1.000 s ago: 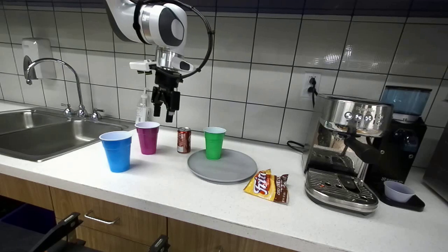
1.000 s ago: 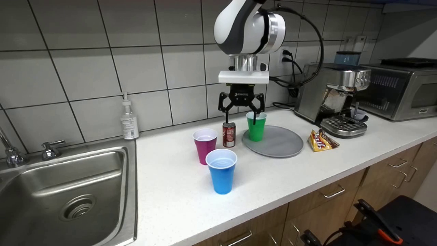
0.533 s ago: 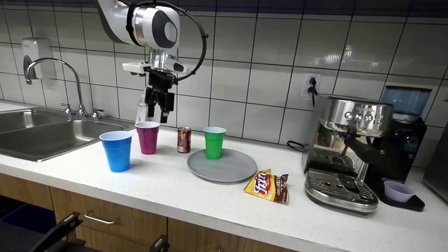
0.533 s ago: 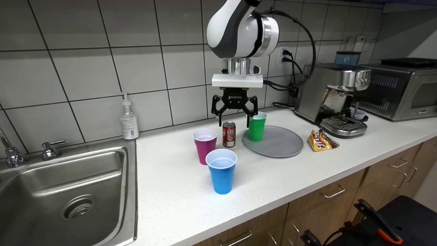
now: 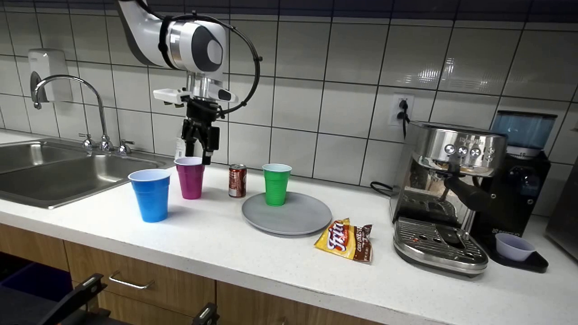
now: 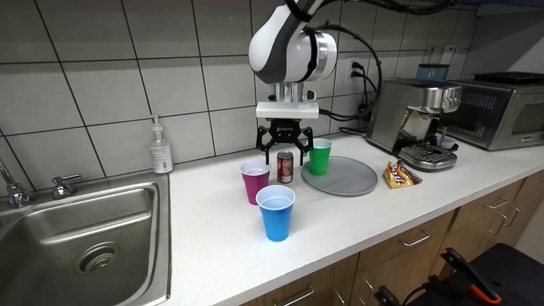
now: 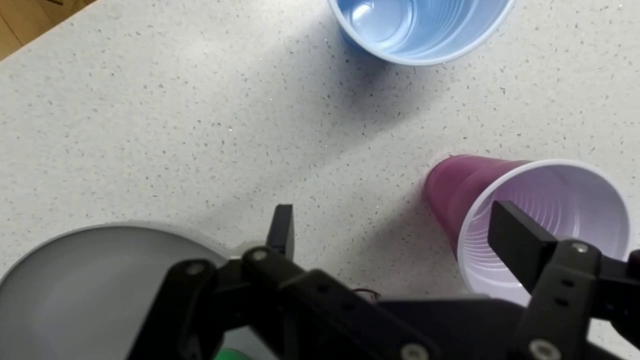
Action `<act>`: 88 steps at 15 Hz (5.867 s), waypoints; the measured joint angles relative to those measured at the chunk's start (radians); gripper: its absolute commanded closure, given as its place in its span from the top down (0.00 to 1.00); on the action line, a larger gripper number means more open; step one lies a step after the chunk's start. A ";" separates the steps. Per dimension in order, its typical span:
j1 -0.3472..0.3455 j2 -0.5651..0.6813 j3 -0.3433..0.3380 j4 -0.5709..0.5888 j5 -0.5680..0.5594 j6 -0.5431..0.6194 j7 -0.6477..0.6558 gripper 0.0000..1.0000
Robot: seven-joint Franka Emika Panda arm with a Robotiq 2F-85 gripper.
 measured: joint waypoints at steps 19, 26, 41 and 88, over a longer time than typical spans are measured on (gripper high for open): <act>0.013 0.139 0.000 0.126 0.000 0.004 0.000 0.03; 0.020 0.140 0.000 0.141 0.000 0.004 0.000 0.01; -0.027 0.037 -0.007 0.043 0.028 0.004 -0.057 0.01; -0.298 0.013 -0.221 0.052 0.070 0.007 -0.155 0.01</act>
